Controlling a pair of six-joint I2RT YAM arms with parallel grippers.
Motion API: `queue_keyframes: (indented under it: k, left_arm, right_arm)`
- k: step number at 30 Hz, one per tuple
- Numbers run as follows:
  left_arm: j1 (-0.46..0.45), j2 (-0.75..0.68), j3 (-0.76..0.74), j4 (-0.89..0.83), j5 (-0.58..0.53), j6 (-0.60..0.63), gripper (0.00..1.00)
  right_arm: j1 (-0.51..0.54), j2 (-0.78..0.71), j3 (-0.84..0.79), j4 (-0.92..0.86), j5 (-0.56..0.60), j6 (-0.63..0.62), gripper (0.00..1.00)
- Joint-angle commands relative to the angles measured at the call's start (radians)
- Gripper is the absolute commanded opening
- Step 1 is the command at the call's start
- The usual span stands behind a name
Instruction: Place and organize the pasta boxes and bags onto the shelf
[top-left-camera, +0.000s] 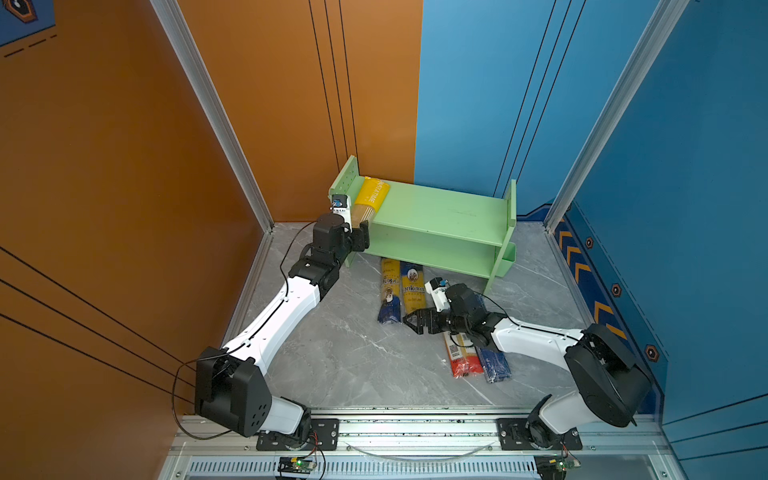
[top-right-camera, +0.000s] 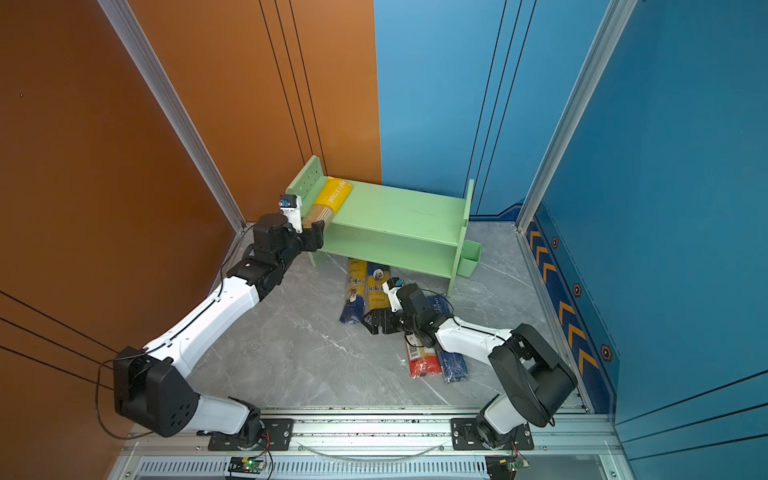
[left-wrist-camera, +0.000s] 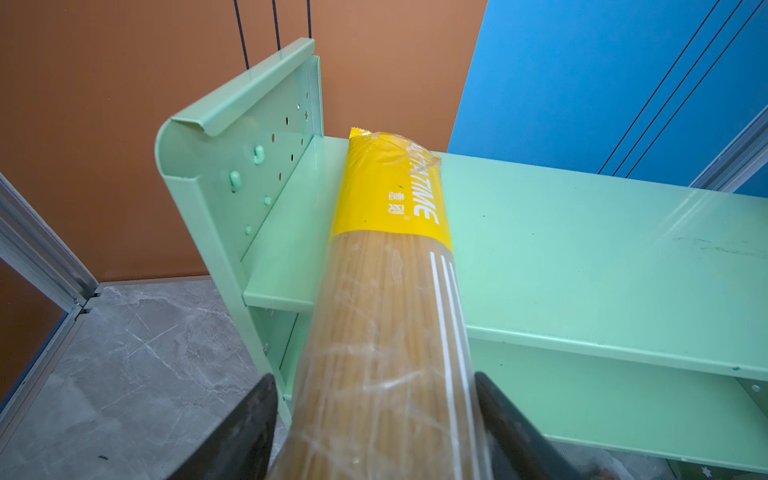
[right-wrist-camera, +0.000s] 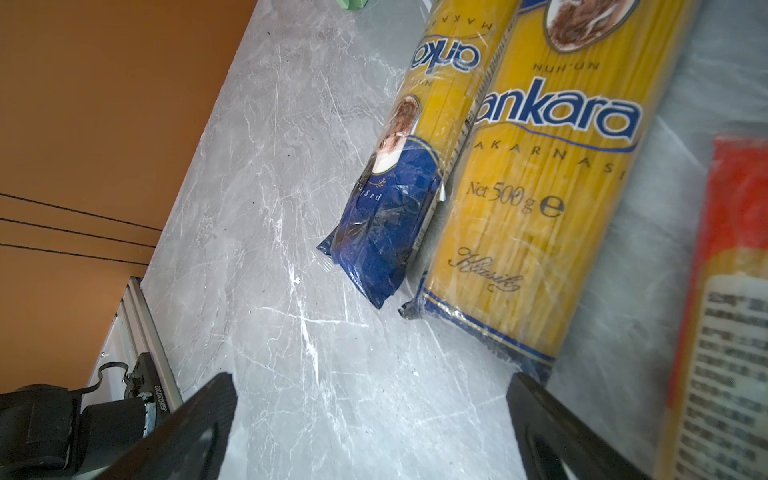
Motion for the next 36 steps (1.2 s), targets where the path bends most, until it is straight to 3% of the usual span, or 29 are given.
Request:
queue_keyframes:
  k: [1, 36]
  left_arm:
    - [0.01, 0.001, 0.026, 0.034, 0.02, 0.01, 0.72]
    - [-0.006, 0.132, 0.157, 0.055, 0.017, -0.003, 0.72]
  right_arm:
    - [0.005, 0.021, -0.006, 0.022, -0.017, -0.003, 1.0]
    - [-0.006, 0.029, -0.009, 0.016, -0.022, -0.005, 1.0]
